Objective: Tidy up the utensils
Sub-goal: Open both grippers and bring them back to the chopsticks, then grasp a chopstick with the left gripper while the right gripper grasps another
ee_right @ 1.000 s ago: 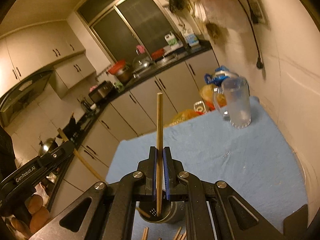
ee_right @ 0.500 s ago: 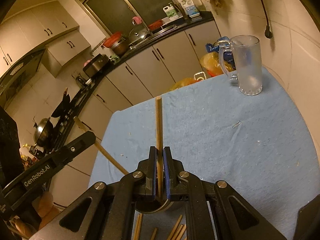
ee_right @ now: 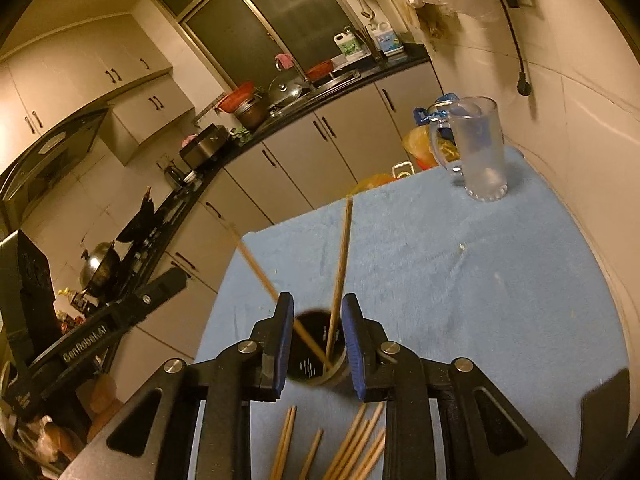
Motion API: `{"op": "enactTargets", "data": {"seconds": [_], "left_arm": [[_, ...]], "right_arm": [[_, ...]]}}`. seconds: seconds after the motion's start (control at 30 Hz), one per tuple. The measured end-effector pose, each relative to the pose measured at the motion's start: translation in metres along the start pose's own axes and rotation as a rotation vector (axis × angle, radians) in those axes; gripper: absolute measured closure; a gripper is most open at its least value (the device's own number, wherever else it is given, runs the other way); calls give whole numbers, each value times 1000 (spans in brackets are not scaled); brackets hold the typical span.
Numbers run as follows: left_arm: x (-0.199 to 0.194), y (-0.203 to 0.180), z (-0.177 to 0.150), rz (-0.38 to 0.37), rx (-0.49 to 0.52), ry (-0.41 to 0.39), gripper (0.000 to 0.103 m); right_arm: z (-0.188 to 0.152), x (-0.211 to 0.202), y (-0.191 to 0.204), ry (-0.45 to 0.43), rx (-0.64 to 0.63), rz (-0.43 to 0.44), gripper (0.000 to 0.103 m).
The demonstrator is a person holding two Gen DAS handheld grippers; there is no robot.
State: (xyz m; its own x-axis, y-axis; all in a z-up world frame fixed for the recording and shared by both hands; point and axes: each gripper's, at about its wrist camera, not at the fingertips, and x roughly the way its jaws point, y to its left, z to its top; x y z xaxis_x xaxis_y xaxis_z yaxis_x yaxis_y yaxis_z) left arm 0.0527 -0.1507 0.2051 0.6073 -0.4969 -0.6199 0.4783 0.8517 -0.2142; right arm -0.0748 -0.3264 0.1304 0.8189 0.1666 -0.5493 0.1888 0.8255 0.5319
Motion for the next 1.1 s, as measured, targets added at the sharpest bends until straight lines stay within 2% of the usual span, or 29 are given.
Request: {"op": "enactTargets", "data": {"seconds": [0.1, 0.2, 0.33, 0.4, 0.47, 0.53, 0.67, 0.73, 0.87, 1.1], "left_arm": [[-10, 8, -27, 15, 2, 24, 67], [-13, 18, -60, 22, -10, 81, 67], [3, 38, -107, 44, -41, 212, 67], [13, 49, -124, 49, -74, 265, 67], [30, 60, -142, 36, -114, 361, 68], [41, 67, -152, 34, -149, 409, 68], [54, 67, -158, 53, -142, 436, 70], [59, 65, -159, 47, -131, 449, 79], [73, 58, -160, 69, -106, 476, 85], [83, 45, -157, 111, -44, 471, 87]], "right_arm": [[-21, -5, -2, 38, 0, 14, 76], [-51, -6, -12, 83, 16, 16, 76], [-87, 3, -28, 169, 38, -2, 76], [-99, 9, -36, 201, 60, -9, 76], [-112, 16, -47, 241, 90, -16, 76], [-120, 22, -55, 266, 120, -33, 76], [-127, 27, -59, 286, 138, -47, 76], [-127, 27, -57, 283, 132, -52, 76], [-130, 29, -57, 287, 129, -63, 76], [-130, 35, -61, 297, 147, -83, 76]]}}
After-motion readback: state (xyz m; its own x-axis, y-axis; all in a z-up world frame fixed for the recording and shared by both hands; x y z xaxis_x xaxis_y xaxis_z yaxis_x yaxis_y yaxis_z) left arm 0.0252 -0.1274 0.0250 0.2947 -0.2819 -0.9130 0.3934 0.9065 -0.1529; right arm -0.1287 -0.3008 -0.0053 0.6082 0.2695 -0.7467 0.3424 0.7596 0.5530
